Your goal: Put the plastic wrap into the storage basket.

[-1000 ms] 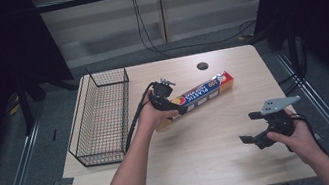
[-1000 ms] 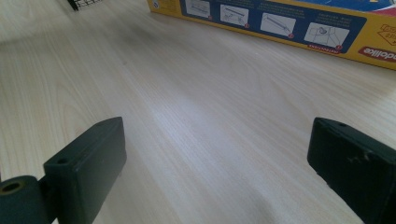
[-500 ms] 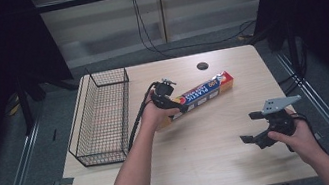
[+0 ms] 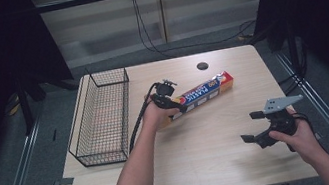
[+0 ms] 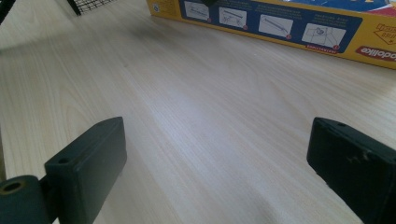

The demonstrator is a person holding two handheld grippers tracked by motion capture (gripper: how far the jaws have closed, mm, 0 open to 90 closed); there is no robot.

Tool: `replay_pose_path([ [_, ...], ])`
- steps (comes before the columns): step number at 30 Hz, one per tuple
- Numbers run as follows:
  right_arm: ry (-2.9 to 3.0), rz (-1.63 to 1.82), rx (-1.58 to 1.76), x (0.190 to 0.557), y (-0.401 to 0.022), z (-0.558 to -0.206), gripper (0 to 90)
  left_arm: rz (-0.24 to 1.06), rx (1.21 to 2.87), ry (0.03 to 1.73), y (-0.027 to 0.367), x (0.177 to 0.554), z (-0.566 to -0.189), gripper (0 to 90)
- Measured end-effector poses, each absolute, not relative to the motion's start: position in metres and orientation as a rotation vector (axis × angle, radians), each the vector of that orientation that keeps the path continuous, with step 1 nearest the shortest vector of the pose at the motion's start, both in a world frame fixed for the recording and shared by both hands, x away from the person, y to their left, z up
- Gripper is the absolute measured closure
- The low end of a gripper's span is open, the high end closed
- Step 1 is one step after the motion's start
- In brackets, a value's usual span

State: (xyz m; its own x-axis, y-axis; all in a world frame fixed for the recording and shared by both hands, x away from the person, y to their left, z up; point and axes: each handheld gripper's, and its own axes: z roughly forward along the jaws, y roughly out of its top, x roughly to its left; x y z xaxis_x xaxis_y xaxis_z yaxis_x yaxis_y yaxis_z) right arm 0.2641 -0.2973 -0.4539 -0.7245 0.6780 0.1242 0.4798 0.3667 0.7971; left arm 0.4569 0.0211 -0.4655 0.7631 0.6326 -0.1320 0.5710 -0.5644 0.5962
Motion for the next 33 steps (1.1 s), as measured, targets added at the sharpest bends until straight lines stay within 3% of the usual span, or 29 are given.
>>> replay_pose_path([
  [10, 2.404, 1.290, 1.038, 0.264, -0.297, -0.454, 4.9, 0.129, 2.467, 0.772, 0.022, 0.448, -0.459, 32.4],
  [16, 2.394, 1.286, 1.051, 0.264, -0.298, -0.454, 4.8, 0.089, 2.489, 0.815, 0.026, 0.437, -0.456, 36.1],
  [33, 2.392, 1.299, 1.058, 0.264, -0.296, -0.453, 5.0, 0.093, 2.511, 0.891, 0.041, 0.408, -0.451, 35.6],
])
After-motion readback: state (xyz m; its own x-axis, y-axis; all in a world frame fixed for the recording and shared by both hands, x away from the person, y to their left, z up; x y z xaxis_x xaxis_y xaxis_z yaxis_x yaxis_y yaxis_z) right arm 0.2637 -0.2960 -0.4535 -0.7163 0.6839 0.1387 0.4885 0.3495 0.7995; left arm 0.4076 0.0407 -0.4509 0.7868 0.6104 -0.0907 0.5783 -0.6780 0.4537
